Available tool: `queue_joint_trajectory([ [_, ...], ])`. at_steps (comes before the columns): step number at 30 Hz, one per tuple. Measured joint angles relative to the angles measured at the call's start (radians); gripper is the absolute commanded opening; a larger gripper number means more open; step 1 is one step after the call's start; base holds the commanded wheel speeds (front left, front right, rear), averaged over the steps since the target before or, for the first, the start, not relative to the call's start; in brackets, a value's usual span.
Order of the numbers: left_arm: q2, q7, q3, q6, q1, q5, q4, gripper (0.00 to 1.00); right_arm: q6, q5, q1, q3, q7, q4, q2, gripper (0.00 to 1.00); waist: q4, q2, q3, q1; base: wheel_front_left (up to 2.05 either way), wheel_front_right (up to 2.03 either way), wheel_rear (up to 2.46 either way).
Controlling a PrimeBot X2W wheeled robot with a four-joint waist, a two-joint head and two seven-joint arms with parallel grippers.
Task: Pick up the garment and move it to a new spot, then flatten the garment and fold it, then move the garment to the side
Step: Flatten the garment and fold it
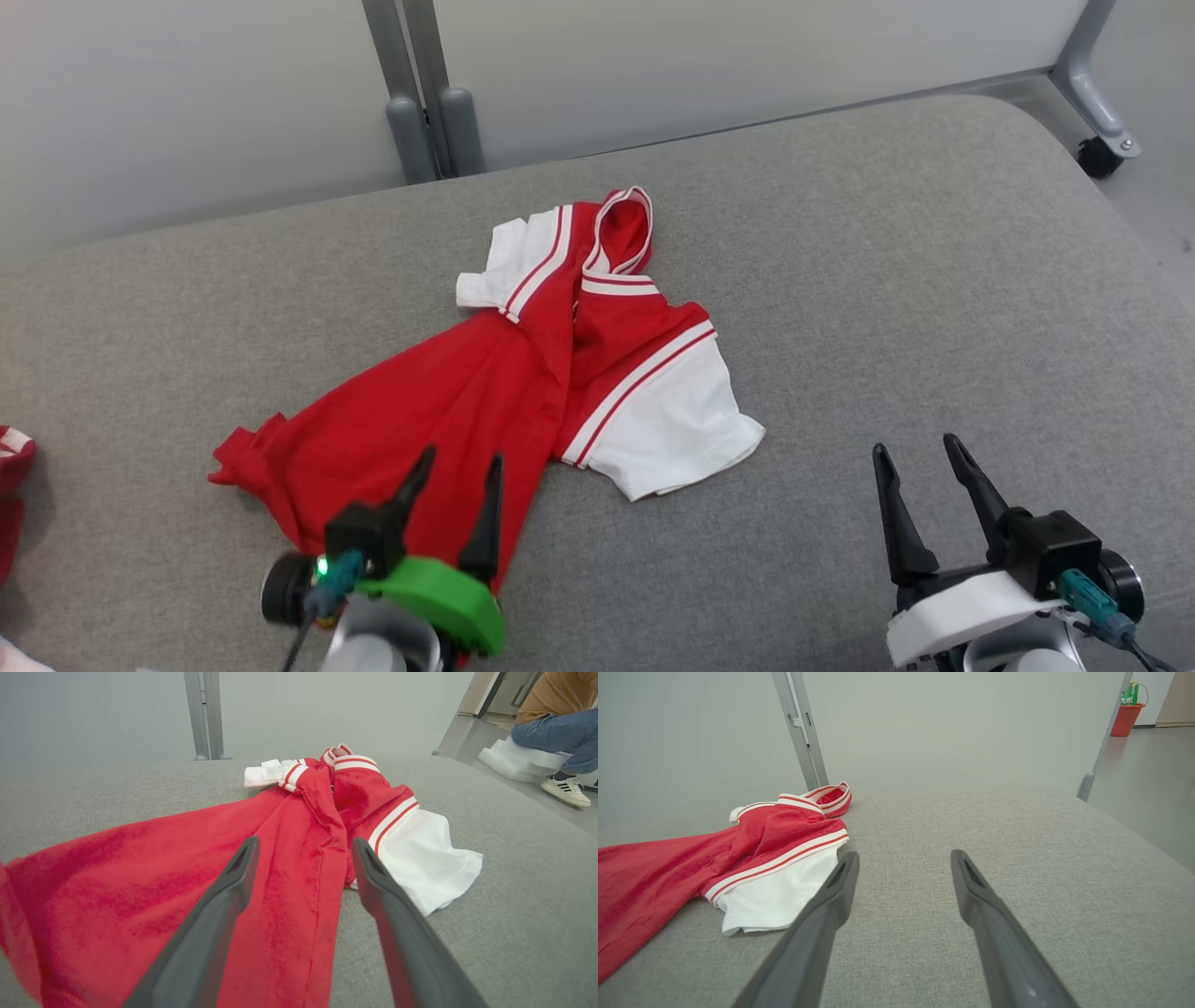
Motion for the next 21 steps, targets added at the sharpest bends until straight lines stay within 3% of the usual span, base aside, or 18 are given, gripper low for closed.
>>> queue_joint_trajectory([
  [5, 0.007, 0.119, 0.036, -0.004, -0.255, -0.019, 0.059, 1.0, 0.0, 0.018, -0.067, 0.04, 0.0, -0.012, 0.0, 1.0, -0.026, 0.0, 0.06, 0.0, 0.0, 0.0, 0.0],
  [13, 0.068, 0.445, 0.065, -0.026, -0.618, -0.072, 0.224, 1.0, 0.0, 0.075, -0.141, 0.084, 0.0, -0.012, -0.001, 1.0, -0.094, 0.0, 0.21, 0.0, 0.0, 0.0, 0.0],
  [21, 0.128, 0.533, 0.092, -0.012, -0.733, -0.084, 0.401, 1.0, 0.0, 0.092, -0.168, 0.099, 0.0, -0.003, -0.001, 1.0, -0.187, 0.0, 0.317, 0.0, 0.0, 0.0, 0.0],
])
